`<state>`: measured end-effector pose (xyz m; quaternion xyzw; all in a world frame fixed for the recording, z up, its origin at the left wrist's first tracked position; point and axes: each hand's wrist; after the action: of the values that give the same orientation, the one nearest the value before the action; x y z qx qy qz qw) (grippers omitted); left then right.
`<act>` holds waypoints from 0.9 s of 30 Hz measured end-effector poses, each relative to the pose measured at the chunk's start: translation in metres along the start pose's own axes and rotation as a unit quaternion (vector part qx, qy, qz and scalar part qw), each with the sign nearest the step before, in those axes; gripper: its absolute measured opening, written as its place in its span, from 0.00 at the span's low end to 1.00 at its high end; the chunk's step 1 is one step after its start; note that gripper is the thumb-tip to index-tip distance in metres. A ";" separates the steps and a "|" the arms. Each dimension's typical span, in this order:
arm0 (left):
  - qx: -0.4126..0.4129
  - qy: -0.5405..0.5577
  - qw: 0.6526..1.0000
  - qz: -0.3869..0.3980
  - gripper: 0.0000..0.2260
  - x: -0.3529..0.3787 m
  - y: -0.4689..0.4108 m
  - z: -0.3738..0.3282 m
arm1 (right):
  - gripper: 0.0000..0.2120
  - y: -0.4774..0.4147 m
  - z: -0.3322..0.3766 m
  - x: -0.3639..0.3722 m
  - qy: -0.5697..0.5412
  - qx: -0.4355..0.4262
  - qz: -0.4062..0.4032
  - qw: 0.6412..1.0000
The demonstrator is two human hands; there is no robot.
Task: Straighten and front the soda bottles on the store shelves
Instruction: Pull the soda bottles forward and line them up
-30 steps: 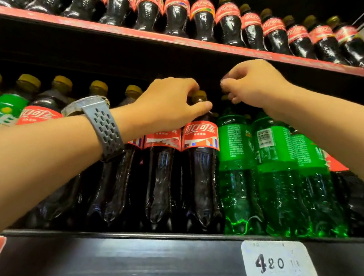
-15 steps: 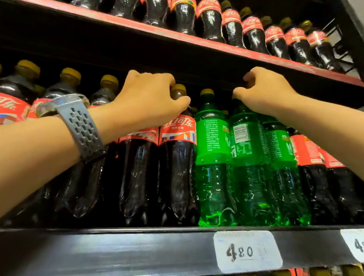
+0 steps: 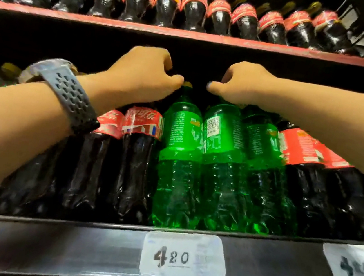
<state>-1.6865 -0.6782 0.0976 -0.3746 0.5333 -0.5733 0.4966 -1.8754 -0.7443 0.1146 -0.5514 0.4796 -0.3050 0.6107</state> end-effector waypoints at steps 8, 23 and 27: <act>-0.059 -0.090 0.993 0.053 0.28 0.044 -0.028 -0.020 | 0.24 -0.015 -0.007 0.011 -0.016 -0.010 -0.039 0.999; -0.132 0.055 0.984 0.103 0.15 0.037 -0.033 -0.024 | 0.16 -0.009 -0.016 0.010 -0.162 -0.012 0.030 0.986; -0.122 -0.004 0.989 0.087 0.23 0.036 -0.030 -0.027 | 0.25 -0.004 -0.013 0.006 -0.161 0.004 0.039 0.986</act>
<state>-1.7257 -0.7085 0.1190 -0.3868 0.6280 -0.4569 0.4972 -1.8850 -0.7556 0.1183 -0.5721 0.3949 -0.1902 0.6933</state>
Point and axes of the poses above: each hand's wrist, its own y-axis away from the middle knuckle, its own x-axis out of the palm, z = x × y, and after that the axes turned 11 degrees about y, right-handed
